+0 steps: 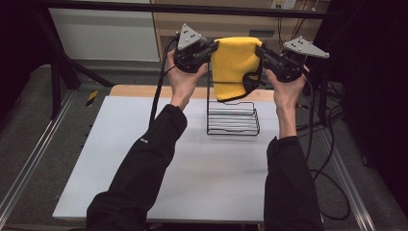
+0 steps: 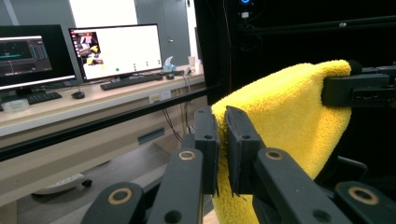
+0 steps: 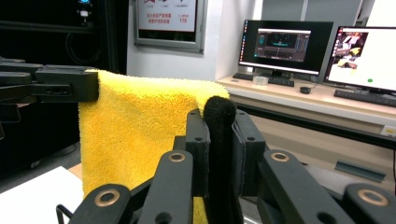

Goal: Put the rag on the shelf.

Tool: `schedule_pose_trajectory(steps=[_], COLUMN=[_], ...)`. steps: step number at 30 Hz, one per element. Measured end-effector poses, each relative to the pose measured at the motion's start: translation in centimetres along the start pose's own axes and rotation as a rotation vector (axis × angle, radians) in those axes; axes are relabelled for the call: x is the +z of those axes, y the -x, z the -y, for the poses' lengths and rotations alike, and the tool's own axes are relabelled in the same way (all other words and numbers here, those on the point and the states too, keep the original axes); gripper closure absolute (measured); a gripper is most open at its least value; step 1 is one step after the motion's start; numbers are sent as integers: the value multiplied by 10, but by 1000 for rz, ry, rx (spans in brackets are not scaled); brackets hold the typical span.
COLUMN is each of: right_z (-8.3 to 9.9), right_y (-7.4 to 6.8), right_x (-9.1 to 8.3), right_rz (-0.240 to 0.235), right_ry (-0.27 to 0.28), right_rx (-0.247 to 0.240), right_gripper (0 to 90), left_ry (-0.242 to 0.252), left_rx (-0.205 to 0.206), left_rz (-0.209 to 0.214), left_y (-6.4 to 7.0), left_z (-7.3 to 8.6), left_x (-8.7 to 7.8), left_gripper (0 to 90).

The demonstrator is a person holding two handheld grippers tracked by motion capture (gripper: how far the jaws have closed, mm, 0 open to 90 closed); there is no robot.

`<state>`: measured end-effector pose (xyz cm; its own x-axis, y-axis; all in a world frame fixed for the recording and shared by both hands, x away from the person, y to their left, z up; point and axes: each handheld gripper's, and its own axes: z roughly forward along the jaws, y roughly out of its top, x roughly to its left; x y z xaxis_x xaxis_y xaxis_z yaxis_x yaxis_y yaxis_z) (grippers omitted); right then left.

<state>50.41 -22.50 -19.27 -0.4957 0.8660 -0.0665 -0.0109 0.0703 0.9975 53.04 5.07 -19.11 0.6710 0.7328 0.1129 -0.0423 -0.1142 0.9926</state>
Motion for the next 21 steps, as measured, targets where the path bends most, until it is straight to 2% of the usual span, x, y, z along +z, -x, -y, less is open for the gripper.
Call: schedule_pose_trajectory(steps=[8, 10, 21], right_z=[15, 19, 18], right_y=[0, 0, 6], right_x=[4, 5, -8], right_rz=[-6, -11, -6], right_ry=[-49, -55, -26], right_rx=[10, 8, 16], right_gripper=[794, 794, 793], left_ry=[-35, -37, -8], left_rx=[18, 7, 4], left_rz=[-8, -1, 48], left_y=[1, 0, 10], left_z=[12, 14, 10], left_x=[3, 2, 0], left_gripper=[838, 838, 837])
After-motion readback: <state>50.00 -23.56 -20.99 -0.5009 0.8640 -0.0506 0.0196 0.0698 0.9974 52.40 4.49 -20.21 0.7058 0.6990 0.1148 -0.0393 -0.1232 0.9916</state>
